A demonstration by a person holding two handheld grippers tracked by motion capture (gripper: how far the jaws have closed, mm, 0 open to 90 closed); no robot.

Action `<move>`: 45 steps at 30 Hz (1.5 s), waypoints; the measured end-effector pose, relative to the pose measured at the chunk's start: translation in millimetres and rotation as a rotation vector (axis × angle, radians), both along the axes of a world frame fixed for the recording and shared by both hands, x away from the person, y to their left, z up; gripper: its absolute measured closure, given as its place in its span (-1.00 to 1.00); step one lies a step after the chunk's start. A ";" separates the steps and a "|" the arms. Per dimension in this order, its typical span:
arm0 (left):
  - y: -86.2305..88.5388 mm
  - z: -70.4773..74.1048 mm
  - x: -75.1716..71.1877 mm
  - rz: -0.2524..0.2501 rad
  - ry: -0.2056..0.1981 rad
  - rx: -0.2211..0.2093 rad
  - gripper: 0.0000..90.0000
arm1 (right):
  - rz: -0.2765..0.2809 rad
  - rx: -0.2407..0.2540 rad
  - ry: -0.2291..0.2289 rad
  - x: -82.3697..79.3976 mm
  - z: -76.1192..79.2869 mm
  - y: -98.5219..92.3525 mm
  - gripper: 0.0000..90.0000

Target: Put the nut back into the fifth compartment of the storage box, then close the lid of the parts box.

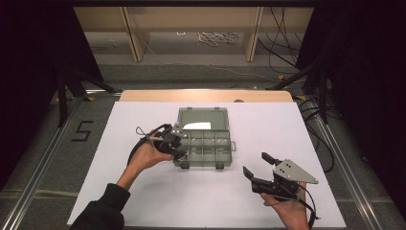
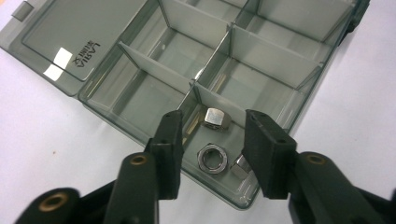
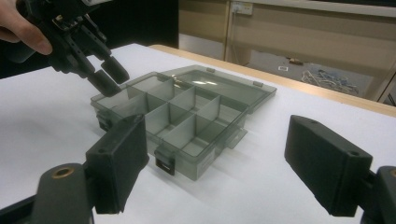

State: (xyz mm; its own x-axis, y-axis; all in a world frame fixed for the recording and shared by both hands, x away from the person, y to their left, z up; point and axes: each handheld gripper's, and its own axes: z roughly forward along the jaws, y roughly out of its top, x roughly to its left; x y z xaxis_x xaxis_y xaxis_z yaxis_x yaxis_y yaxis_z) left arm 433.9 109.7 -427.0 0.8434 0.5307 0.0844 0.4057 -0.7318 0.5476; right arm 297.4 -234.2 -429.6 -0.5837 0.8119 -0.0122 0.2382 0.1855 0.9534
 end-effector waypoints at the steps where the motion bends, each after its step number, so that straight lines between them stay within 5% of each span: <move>1: 0.5 1.1 -0.9 0.001 -0.003 0.000 0.24 | 0.000 0.000 0.000 0.0 0.0 -0.1 -0.51; 9: 3.6 4.4 -5.5 0.018 -0.021 -0.025 0.07 | 0.001 0.000 -0.003 0.2 -0.1 -1.2 -0.51; 18: 18.5 2.3 -4.9 0.129 -0.037 -0.088 -0.26 | 0.005 0.006 0.007 1.1 -0.6 -2.3 -0.51; 19: 21.6 3.2 -4.4 0.128 -0.014 -0.086 -0.27 | 0.006 0.005 0.007 1.3 -0.8 -2.6 -0.51; 20: 21.6 0.9 -5.2 0.147 -0.044 -0.098 -0.29 | 0.001 0.007 0.012 1.4 -0.9 -2.8 -0.51; 33: 30.4 -21.2 -11.5 0.278 -0.006 -0.232 -0.35 | 0.000 0.015 0.010 1.7 -1.6 -3.2 -0.52; 45: 34.0 -32.1 -10.3 0.312 0.021 -0.266 -0.26 | -0.001 0.008 0.007 1.5 -1.3 -3.1 -0.52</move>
